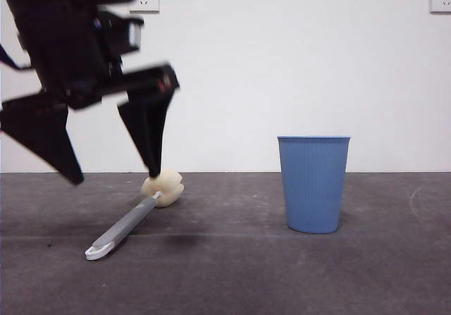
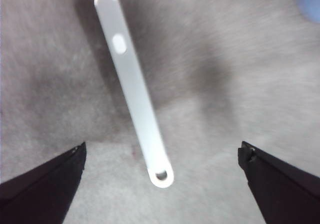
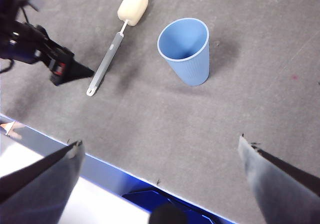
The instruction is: Pick up the cup brush,pick up the cup,insert the brush into the cup,clean the cup,put the cup brush back,put the cup back to the fixed position on the table
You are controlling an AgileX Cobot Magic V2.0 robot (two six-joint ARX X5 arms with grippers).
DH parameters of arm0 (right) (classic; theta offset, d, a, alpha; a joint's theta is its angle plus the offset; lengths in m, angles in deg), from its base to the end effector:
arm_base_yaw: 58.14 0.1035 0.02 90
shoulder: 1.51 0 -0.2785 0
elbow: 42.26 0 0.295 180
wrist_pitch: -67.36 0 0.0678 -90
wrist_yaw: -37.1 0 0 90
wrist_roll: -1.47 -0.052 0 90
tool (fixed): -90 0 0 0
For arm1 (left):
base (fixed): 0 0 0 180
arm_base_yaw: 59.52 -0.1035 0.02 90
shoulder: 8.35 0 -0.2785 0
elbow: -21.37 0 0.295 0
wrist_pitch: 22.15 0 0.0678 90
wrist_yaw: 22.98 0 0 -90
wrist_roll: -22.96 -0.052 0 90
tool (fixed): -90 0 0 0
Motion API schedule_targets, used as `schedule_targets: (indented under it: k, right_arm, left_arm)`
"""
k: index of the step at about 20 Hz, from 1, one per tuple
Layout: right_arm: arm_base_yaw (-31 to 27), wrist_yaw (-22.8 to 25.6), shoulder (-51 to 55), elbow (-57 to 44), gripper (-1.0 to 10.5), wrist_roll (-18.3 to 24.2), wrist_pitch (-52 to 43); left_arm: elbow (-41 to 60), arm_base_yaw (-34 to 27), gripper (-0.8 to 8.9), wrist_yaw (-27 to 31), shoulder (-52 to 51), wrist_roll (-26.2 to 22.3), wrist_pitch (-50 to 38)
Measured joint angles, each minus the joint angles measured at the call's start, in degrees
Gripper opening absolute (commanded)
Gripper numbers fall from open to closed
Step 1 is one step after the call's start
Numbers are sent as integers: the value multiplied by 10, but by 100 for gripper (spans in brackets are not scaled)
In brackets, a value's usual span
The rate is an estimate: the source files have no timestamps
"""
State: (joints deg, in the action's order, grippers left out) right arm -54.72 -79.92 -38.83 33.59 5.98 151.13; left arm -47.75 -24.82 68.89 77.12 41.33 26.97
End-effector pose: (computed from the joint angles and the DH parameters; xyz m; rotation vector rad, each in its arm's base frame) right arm 0.1080 0.0301 0.3751 0.0903 0.7606 0.5330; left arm 0.2729 -0.1869 0.1891 0.0823 1.1586 -0.3247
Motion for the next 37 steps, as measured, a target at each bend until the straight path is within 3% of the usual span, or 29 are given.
schedule_targets:
  k: [16, 20, 24, 26, 37]
  right_arm:
    - [0, 0, -2, 0, 567, 0, -6]
    - [0, 0, -2, 0, 566, 0, -6]
    - [0, 0, -2, 0, 566, 0, -6]
    - [0, 0, -2, 0, 566, 0, -6]
    - [0, 0, -2, 0, 566, -2, -6]
  left_arm:
    - [0, 38, 578, 53, 112, 80, -16]
    - [0, 52, 256, 56, 113, 93, -30]
    - [0, 53, 39, 55, 113, 94, -30]
    - [0, 53, -5, 55, 113, 94, -20]
    - [-2, 53, -5, 54, 82, 100, 0]
